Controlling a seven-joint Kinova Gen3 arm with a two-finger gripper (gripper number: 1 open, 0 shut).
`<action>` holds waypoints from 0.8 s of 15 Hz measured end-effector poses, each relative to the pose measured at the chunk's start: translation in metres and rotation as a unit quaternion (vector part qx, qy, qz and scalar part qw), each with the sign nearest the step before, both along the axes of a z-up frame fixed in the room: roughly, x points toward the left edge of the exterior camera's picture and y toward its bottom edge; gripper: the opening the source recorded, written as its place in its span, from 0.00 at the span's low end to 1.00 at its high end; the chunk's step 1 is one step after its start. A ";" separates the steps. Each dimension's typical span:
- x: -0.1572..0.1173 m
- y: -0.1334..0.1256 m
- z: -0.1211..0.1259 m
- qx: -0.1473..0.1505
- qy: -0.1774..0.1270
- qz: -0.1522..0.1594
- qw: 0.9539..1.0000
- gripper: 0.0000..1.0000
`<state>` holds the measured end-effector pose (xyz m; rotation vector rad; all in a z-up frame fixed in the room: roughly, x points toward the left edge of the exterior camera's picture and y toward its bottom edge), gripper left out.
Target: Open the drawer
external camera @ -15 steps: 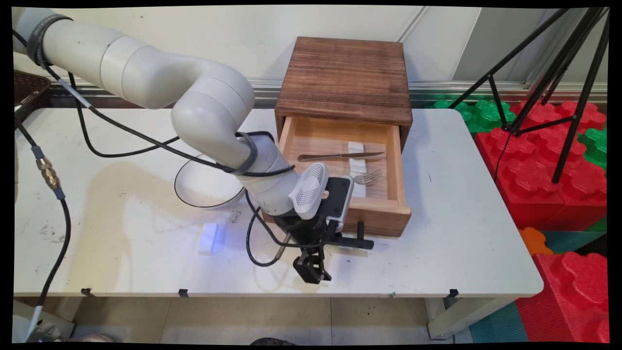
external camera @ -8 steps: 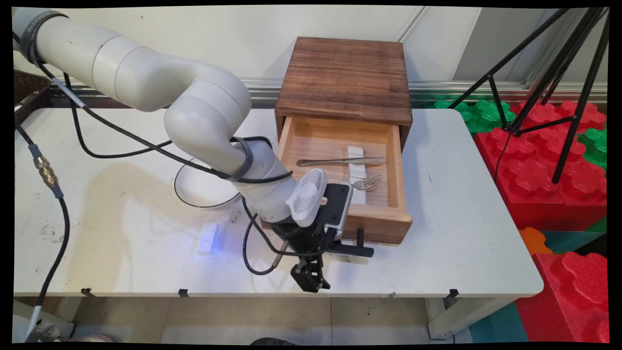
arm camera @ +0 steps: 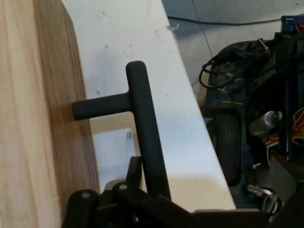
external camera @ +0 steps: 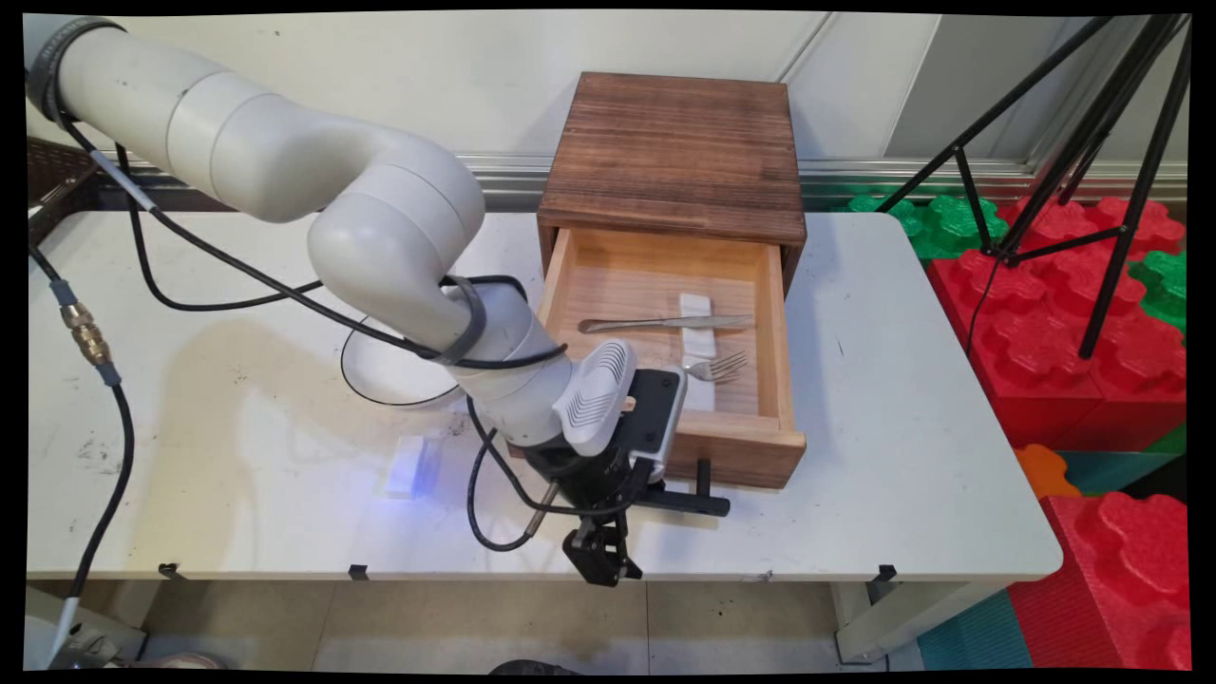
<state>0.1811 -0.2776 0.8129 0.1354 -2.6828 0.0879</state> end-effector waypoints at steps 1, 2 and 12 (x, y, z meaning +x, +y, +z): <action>0.000 0.002 0.000 0.001 0.000 -0.001 1.000 1.00; -0.001 0.003 0.001 0.002 0.001 -0.001 1.000 1.00; -0.002 0.016 0.005 0.004 0.004 -0.005 1.000 1.00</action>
